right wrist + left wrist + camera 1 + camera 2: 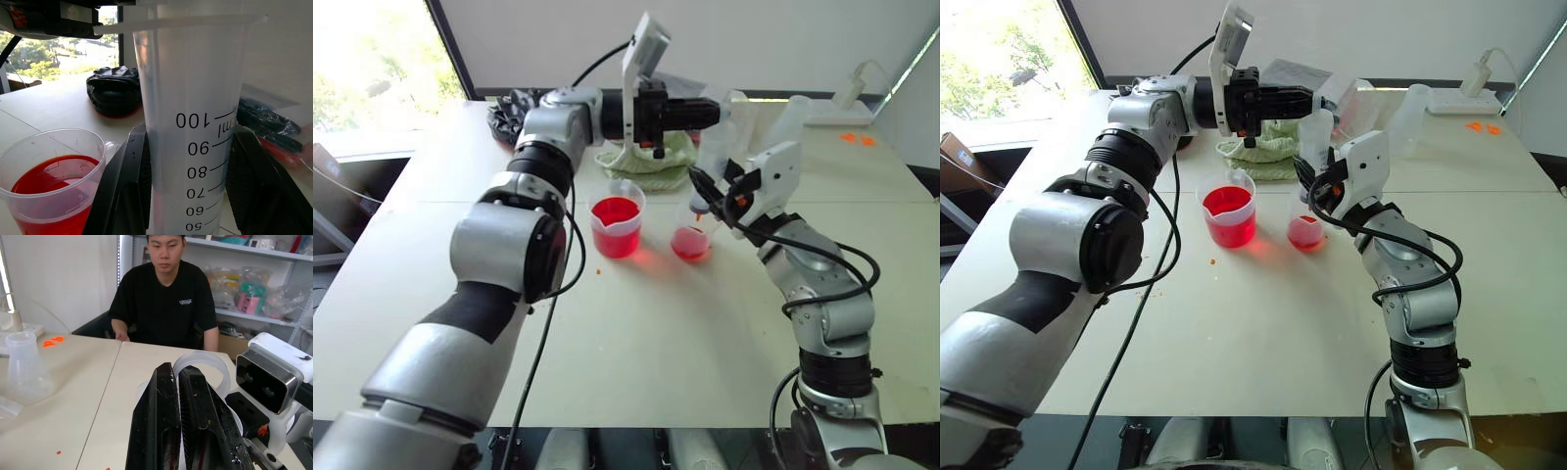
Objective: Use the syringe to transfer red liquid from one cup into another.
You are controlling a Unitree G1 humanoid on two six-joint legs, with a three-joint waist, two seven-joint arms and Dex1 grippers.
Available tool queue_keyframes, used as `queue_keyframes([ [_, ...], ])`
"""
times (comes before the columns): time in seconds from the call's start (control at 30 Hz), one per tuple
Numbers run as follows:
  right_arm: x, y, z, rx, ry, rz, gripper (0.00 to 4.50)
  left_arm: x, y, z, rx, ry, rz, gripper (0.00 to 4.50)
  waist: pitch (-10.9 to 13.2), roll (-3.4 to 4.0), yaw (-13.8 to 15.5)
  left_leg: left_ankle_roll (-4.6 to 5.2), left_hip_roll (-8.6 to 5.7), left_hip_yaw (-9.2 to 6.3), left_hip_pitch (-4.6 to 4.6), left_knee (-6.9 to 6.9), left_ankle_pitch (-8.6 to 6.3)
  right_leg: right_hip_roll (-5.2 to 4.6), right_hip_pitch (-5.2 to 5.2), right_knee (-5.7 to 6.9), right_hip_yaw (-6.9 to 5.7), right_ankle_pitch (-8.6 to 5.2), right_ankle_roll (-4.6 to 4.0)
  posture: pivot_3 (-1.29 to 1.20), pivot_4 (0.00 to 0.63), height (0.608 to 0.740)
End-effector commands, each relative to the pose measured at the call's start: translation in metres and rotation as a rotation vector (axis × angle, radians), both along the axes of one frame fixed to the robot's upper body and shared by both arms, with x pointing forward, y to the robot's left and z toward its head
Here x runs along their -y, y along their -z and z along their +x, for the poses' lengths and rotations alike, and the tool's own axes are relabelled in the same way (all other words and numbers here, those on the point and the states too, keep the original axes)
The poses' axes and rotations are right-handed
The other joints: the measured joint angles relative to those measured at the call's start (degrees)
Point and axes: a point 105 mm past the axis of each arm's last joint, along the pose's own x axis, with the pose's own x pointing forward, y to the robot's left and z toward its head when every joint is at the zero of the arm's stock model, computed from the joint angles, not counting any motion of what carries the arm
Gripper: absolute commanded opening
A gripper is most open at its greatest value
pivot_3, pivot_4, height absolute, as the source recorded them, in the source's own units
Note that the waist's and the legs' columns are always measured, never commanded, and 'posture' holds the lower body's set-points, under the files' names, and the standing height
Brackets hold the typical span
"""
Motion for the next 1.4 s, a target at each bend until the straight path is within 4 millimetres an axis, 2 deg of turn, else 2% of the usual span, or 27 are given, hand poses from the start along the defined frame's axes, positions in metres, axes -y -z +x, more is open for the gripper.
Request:
queue_keyframes([
  [0.03, 0.009, -0.049, -0.013, 0.186, 0.040, 0.052, 1.42, 0.010, 0.019, -0.007, -0.049, 0.069, 0.063, 0.02, 0.00, 0.00, 0.03, 0.00, 0.00, 0.00, 0.00, 0.00, 0.00, 0.00, 0.00, 0.00, 0.00, 0.00, 0.00, 0.00, 0.150, 0.711],
  [0.2, 0.009, -0.049, -0.013, 0.184, 0.039, 0.053, 1.42, 0.009, 0.021, -0.008, -0.059, 0.076, 0.066, 0.02, 0.00, 0.00, 0.01, 0.00, 0.00, 0.00, 0.00, 0.00, 0.00, 0.00, 0.00, 0.00, 0.00, 0.00, 0.00, 0.00, 0.150, 0.711],
  [0.37, 0.009, -0.044, -0.013, 0.173, 0.041, 0.048, 1.42, 0.008, 0.011, -0.010, -0.057, 0.086, 0.041, 0.02, 0.00, 0.00, 0.02, 0.00, 0.00, 0.00, 0.00, 0.00, 0.00, 0.00, 0.00, 0.00, 0.00, 0.00, 0.00, 0.00, 0.150, 0.711],
  [0.4, 0.009, -0.044, -0.013, 0.172, 0.041, 0.048, 1.42, 0.007, 0.009, -0.010, -0.068, 0.092, 0.036, 0.63, 0.00, 0.00, 0.02, 0.00, 0.00, 0.00, 0.00, 0.00, 0.00, 0.00, 0.00, 0.00, 0.00, 0.00, 0.00, 0.00, 0.150, 0.711],
  [0.43, 0.009, -0.044, -0.013, 0.172, 0.041, 0.049, 1.42, 0.006, 0.008, -0.011, -0.074, 0.101, 0.034, 0.86, 0.00, 0.00, 0.03, 0.00, 0.00, 0.00, 0.00, 0.00, 0.00, 0.00, 0.00, 0.00, 0.00, 0.00, 0.00, 0.00, 0.150, 0.711],
  [0.6, 0.010, -0.046, -0.013, 0.176, 0.042, 0.050, 1.42, 0.000, 0.003, -0.012, -0.031, 0.114, 0.041, 3.15, 0.00, 0.00, 0.09, 0.00, 0.00, 0.00, 0.00, 0.00, 0.00, 0.00, 0.00, 0.01, -0.01, 0.00, 0.00, 0.00, 0.150, 0.711],
  [0.9, 0.010, -0.049, -0.013, 0.174, 0.033, 0.050, 1.42, -0.025, -0.016, -0.009, 0.028, 0.087, 0.008, 3.15, 0.00, 0.01, -0.06, 0.00, 0.01, 0.02, 0.02, -0.01, 0.00, 0.03, -0.01, 0.02, 0.02, 0.00, 0.00, 0.00, 0.150, 0.711],
  [0.97, 0.010, -0.049, -0.013, 0.172, 0.031, 0.053, 1.42, -0.034, -0.018, -0.008, 0.047, 0.069, 0.012, 3.15, 0.00, 0.01, -0.05, 0.00, 0.02, 0.02, 0.01, -0.01, 0.00, 0.03, -0.01, 0.01, 0.02, 0.00, 0.00, 0.00, 0.150, 0.711],
  [1.1, 0.008, -0.049, -0.014, 0.162, 0.021, 0.059, 1.42, -0.064, -0.023, -0.001, 0.081, -0.003, 0.036, 3.15, 0.00, 0.01, -0.06, 0.00, 0.02, 0.02, 0.01, 0.00, 0.00, 0.03, -0.01, 0.01, 0.02, 0.00, 0.00, 0.00, 0.150, 0.711],
  [1.4, 0.007, -0.046, -0.018, 0.104, -0.017, 0.092, 1.42, -0.114, -0.002, -0.003, 0.037, -0.057, 0.125, 3.15, -0.01, 0.01, -0.05, -0.01, 0.03, -0.02, 0.02, 0.01, 0.00, -0.01, 0.00, 0.06, 0.02, 0.00, 0.00, 0.00, 0.150, 0.711],
])
